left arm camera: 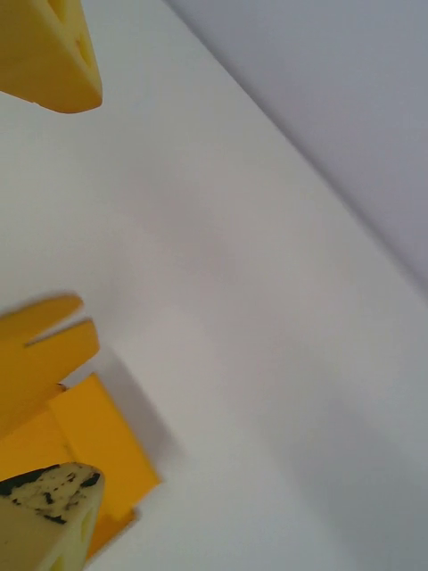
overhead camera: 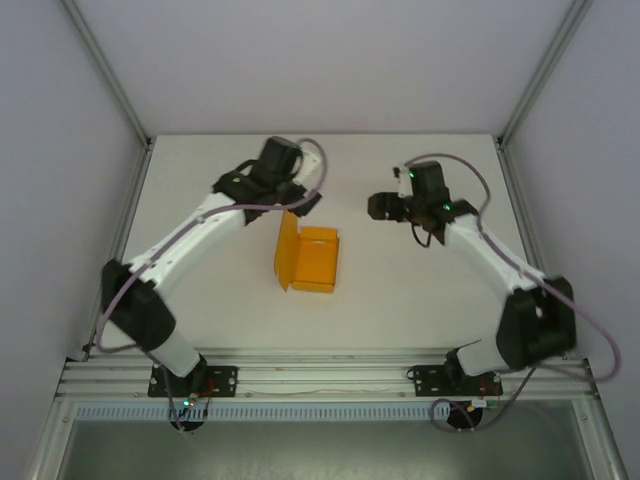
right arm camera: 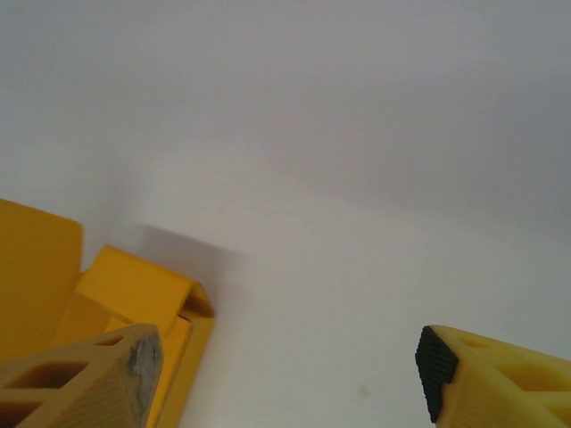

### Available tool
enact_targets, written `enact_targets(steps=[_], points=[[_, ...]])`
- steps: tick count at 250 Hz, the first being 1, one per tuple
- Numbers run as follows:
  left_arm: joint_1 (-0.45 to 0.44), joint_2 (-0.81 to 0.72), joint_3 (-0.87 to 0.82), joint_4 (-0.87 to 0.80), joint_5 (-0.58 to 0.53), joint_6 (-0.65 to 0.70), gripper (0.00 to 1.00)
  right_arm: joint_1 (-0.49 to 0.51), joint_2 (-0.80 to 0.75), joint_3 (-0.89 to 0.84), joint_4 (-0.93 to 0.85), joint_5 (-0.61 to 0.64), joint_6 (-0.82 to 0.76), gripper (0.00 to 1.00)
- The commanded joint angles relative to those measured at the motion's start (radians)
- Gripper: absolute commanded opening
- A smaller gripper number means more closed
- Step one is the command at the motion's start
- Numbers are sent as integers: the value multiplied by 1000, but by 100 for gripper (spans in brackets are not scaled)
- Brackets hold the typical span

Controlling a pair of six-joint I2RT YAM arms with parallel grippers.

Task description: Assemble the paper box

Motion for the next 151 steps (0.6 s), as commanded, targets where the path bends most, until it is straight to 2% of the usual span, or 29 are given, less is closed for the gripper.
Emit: enact_targets(steps=[1, 26, 46, 75, 107, 138, 151], points=[[44, -132, -177, 130, 37, -348, 100, 47, 197, 177, -119, -149, -181, 75], [54, -231, -333, 178, 50, -453, 100, 75, 396, 395, -286, -159, -247, 71], [59, -265, -376, 144, 129, -497, 100, 89, 495, 504, -360, -196, -275, 71], [57, -264, -368, 70, 197, -504, 100, 114, 573, 571, -404, -231, -318, 76], [56, -222, -361, -9, 224, -520, 100, 117, 648, 629, -431, -229, -298, 77], [36, -196, -398, 17, 293, -486, 99, 117, 671, 635, -437, -259, -295, 77], [20, -171, -388, 17, 316, -466, 94, 118, 667, 632, -443, -245, -288, 77]])
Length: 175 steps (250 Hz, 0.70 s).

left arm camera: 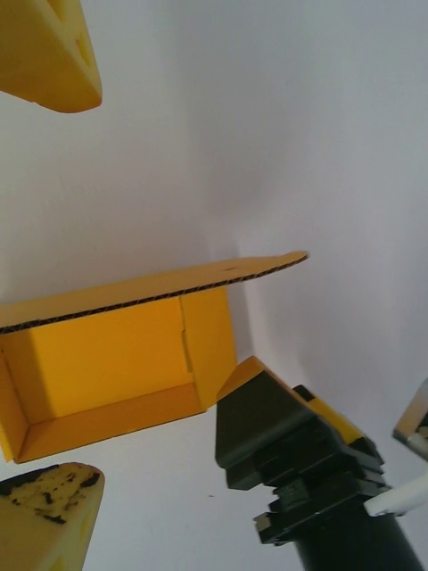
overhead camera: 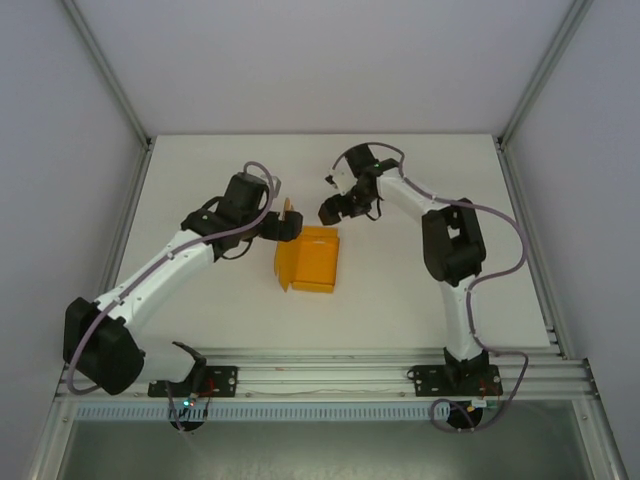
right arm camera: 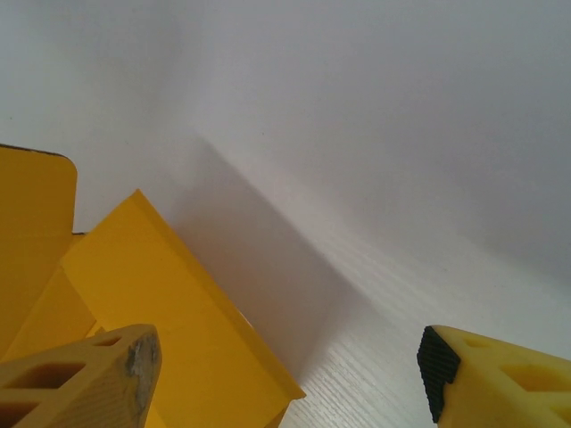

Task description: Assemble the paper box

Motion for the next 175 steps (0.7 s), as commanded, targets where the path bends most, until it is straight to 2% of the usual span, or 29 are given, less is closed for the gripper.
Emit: enact_targets(steps=[1, 12, 41, 77, 105, 125, 151, 175], points=[[-33, 40, -8, -30, 88, 16, 94, -1, 3, 22, -60, -14, -8, 77], [-49, 66, 12, -50, 57, 31, 85, -2, -11, 8, -56, 6, 1, 77], [-62, 110, 47, -66, -17, 91, 39, -4, -88, -93, 31, 65, 49, 78], [-62, 141, 88, -49, -46, 262, 0, -39, -196, -218, 112, 84, 137, 80], [-59, 161, 121, -41, -10, 488, 0, -95, -312, -345, 183, 41, 223, 80], [-59, 177, 147, -7, -17, 588, 0, -127, -419, -474, 264, 5, 312, 80], [-59, 210, 201, -51, 104, 748, 0, -138, -520, -622, 358, -32, 391, 80], [-61, 243, 233, -55, 133, 817, 0, -140, -558, -710, 434, -57, 450, 78]])
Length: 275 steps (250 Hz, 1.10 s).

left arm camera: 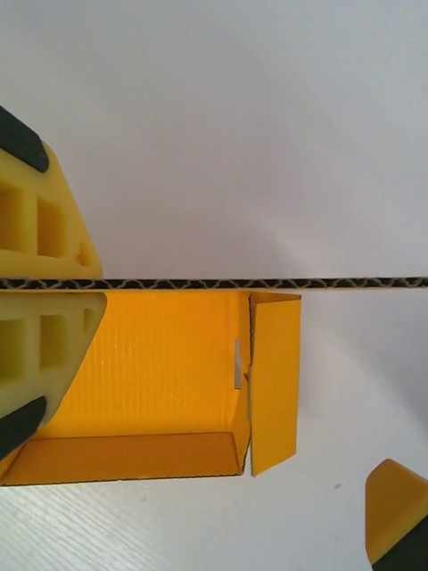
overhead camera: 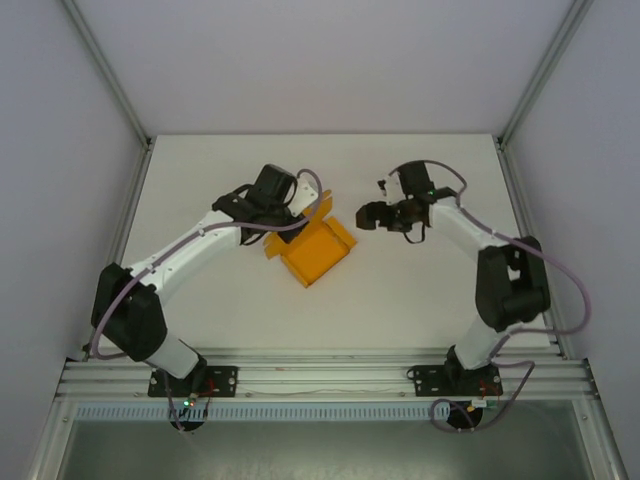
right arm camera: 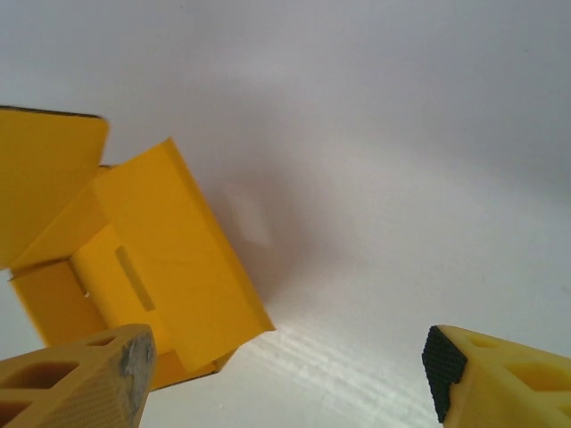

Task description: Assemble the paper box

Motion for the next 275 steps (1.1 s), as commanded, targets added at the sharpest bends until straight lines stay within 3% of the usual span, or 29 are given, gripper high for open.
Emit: enact_targets(steps=[1, 71, 141, 237, 275], points=[[4, 35, 57, -19, 72, 211, 0, 13, -37, -99, 148, -59, 131, 77], [-1, 132, 143, -71, 64, 223, 0, 2, 62, -81, 201, -125, 116, 67], [-3, 127, 128, -52, 67, 224, 0, 2, 177, -8, 176, -229, 97, 59], [-5, 139, 138, -30, 70, 207, 0, 38, 253, 17, 149, -276, 70, 59], [-6, 144, 146, -28, 75, 199, 0, 66, 275, 44, 118, -239, 60, 58]])
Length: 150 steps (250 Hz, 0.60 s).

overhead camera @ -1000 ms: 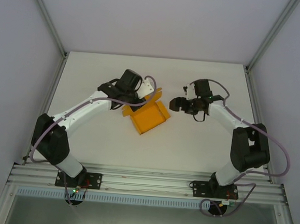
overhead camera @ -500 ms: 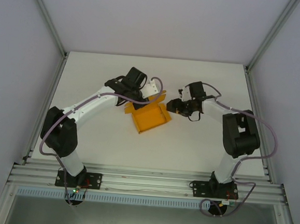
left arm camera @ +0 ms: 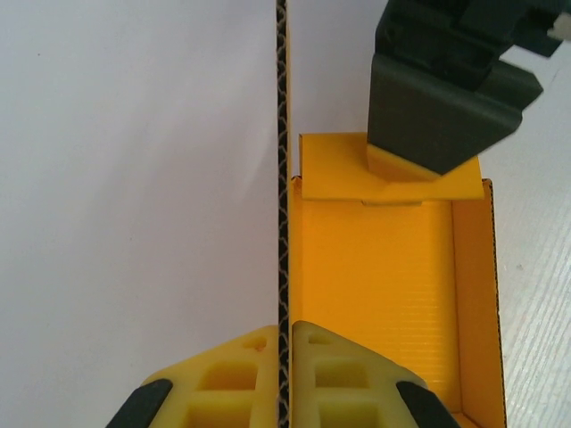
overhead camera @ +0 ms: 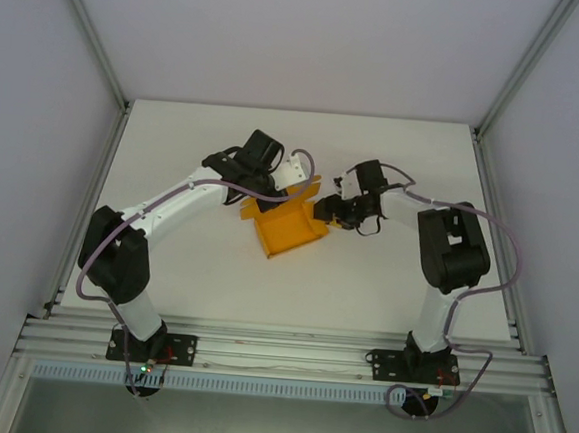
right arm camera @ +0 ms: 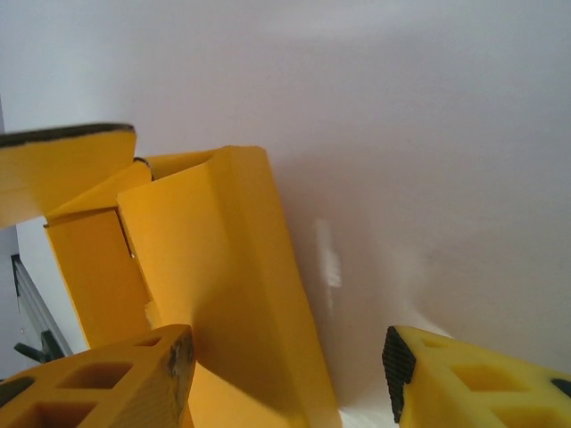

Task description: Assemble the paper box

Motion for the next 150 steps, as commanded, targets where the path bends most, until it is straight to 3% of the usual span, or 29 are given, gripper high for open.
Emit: enact_targets(steps=[1, 33, 79, 150], points=[[-5, 9, 31, 10, 17, -3, 0, 24, 15, 38, -36, 5, -23, 58], [-5, 4, 32, 19, 23, -14, 0, 49, 13, 50, -49, 97, -16, 55], [-5, 2, 25, 35, 27, -25, 0, 125, 8, 70, -125, 354, -5, 48], [-5, 5, 29, 48, 25, -44, 0, 196, -2, 29, -145, 594, 26, 40]])
